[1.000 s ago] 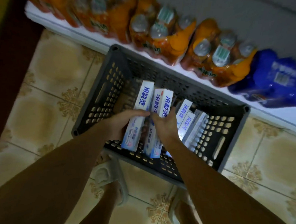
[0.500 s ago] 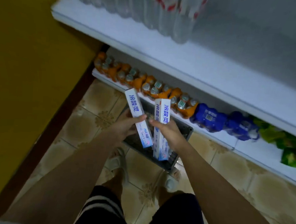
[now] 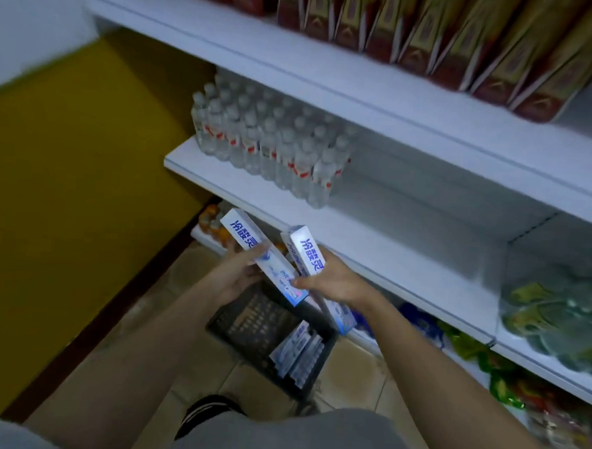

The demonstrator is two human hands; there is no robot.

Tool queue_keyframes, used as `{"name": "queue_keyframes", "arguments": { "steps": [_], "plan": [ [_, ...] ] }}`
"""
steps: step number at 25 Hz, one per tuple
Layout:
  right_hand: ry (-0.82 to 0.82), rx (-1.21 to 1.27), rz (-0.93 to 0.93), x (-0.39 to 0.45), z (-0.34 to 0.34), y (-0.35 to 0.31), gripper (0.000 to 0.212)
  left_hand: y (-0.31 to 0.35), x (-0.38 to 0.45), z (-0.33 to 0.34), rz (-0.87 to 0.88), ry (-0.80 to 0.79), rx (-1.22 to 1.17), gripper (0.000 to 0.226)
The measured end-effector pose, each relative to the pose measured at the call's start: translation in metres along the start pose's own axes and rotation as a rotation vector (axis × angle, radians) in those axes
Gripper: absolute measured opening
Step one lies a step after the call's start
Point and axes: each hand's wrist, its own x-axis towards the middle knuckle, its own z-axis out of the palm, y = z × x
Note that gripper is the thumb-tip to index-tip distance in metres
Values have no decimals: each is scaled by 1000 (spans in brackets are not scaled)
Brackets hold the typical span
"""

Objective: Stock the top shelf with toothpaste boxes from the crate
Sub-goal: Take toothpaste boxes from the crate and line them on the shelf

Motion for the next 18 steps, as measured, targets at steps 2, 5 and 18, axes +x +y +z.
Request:
{"name": "queue_keyframes", "arguments": {
  "steps": [2, 5, 18],
  "plan": [
    [45, -78, -33, -5, -18, -23, 57, 38, -2, 2, 35, -54, 16, 56],
    [66, -220, -95, -11, -43, -61, 59, 110, -6, -10, 63, -75, 156, 56],
    [104, -533, -212, -43, -64, -168, 54, 221, -45, 50, 34, -484, 1944, 68]
  ]
}}
